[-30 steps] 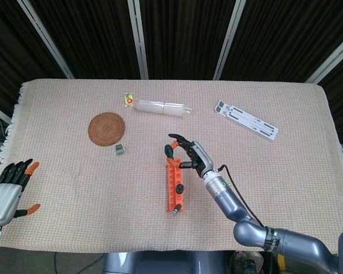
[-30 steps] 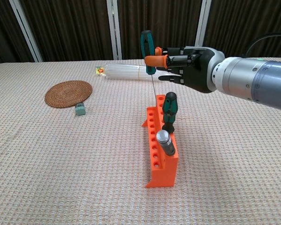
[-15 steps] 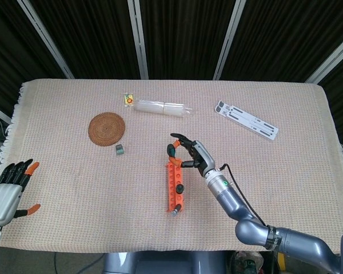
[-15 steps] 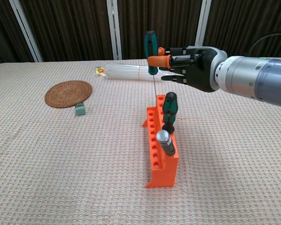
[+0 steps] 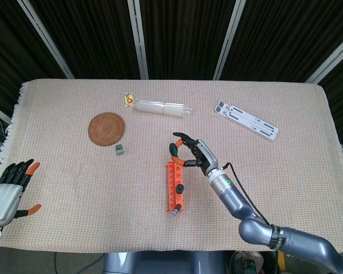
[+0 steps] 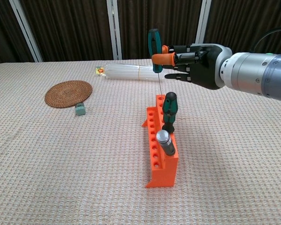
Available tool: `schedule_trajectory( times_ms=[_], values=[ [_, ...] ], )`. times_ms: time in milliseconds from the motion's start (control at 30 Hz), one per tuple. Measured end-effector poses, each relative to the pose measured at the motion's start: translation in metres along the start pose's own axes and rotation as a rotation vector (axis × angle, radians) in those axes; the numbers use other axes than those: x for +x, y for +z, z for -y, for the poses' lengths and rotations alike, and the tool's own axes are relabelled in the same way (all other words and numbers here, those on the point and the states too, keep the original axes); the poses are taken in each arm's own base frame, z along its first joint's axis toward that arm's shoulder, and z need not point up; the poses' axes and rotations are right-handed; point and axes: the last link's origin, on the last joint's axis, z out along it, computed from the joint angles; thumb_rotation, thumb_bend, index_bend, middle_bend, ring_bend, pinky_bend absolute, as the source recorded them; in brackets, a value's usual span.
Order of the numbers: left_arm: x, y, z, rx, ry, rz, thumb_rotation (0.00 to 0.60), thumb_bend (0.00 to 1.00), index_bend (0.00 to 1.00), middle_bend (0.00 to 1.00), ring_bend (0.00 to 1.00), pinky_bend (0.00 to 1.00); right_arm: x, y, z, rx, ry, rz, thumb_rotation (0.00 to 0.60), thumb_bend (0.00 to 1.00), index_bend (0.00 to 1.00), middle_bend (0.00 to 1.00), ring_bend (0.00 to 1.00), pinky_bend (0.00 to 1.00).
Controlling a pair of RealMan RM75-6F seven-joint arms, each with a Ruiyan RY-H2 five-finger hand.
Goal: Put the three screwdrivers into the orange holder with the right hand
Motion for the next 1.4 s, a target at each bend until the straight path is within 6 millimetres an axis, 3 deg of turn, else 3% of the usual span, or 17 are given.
schedule_trajectory(
  times_ms=[833, 1400],
  values=[
    [-0.001, -0.002, 0.003, 0.006, -0.004, 0.006, 0.600, 0.02, 0.01, 0.00, 0.00, 0.00, -0.002, 0.003, -0.020, -0.044, -0.028, 0.018, 0.600, 0.33, 0.59, 0.10, 0.00, 0.00],
    [-0.003, -0.003, 0.004, 0.006, -0.007, 0.007, 0.600, 0.02, 0.01, 0.00, 0.00, 0.00, -0.001, 0.001, -0.021, -0.053, -0.045, 0.033, 0.600, 0.22, 0.47, 0.07, 0.00, 0.00]
  ],
)
